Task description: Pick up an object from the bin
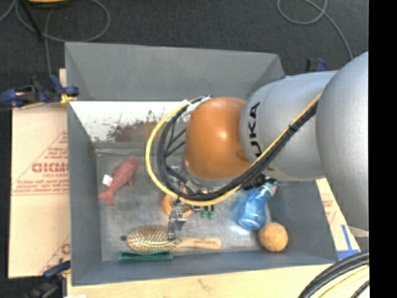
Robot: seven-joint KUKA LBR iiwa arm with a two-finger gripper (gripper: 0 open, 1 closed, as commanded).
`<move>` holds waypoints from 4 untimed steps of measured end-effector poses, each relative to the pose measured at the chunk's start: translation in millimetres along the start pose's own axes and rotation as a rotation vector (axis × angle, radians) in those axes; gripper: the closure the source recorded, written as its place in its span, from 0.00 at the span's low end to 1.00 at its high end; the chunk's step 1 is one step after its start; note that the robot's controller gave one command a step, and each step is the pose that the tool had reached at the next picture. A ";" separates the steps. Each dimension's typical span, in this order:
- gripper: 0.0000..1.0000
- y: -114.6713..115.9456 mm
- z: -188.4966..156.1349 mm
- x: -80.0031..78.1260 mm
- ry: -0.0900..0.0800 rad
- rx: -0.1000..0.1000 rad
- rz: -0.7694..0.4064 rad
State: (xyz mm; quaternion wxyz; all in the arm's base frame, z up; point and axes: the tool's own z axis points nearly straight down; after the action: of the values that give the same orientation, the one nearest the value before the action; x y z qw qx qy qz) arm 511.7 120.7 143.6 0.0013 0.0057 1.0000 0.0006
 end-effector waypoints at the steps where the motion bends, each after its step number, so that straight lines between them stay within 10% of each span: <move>1: 0.00 5.8 58.3 22.5 -0.005 0.000 -0.314; 2: 1.00 10.0 68.6 20.8 -0.020 -0.005 -0.078; 4: 1.00 9.3 59.6 22.5 -0.006 -0.001 -0.078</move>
Offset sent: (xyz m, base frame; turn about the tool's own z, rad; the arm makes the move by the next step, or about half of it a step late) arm -0.0269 0.0097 -0.0736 -0.0795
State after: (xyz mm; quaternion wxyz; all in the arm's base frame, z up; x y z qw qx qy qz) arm 489.5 130.3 83.9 0.0045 -0.0331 0.9994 0.0012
